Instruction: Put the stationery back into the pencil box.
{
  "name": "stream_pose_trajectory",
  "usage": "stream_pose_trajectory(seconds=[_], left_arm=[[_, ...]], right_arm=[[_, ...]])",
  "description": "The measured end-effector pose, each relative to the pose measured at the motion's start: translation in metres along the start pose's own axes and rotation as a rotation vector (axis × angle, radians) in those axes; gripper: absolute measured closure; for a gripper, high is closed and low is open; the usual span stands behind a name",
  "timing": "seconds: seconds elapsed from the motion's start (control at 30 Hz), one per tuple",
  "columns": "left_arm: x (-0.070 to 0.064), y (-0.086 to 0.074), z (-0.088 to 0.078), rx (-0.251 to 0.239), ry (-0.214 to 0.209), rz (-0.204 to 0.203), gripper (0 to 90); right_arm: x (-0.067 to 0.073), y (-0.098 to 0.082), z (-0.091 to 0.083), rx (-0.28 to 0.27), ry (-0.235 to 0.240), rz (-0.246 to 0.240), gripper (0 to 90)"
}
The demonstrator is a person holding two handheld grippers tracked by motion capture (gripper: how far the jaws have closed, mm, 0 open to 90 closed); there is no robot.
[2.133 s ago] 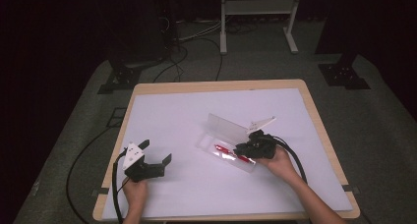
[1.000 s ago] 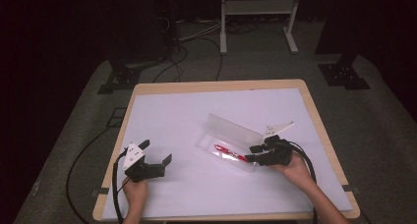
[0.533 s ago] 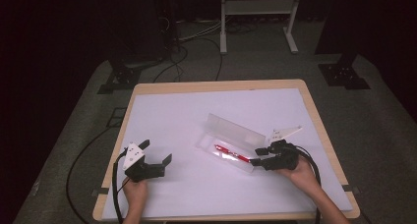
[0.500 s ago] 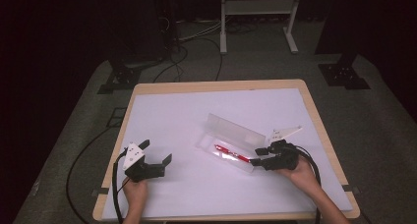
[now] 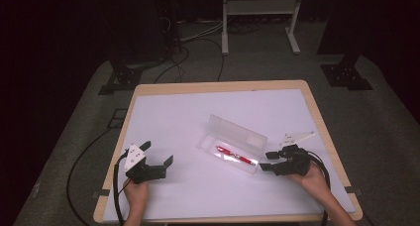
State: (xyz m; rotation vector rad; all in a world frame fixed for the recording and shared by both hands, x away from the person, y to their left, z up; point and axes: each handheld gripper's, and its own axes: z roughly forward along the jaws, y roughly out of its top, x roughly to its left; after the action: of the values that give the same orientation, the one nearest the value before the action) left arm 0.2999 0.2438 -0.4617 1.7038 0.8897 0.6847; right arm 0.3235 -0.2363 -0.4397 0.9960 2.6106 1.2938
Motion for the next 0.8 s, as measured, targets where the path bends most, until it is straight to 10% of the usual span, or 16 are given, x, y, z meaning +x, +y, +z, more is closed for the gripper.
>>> stream_pose_trajectory(seconds=[0.8], left_arm=[[0.000, 0.000, 0.000, 0.002, 0.001, 0.002, 0.0]], right_arm=[[-0.008, -0.016, -0.015, 0.003, -0.033, 0.022, 41.1]])
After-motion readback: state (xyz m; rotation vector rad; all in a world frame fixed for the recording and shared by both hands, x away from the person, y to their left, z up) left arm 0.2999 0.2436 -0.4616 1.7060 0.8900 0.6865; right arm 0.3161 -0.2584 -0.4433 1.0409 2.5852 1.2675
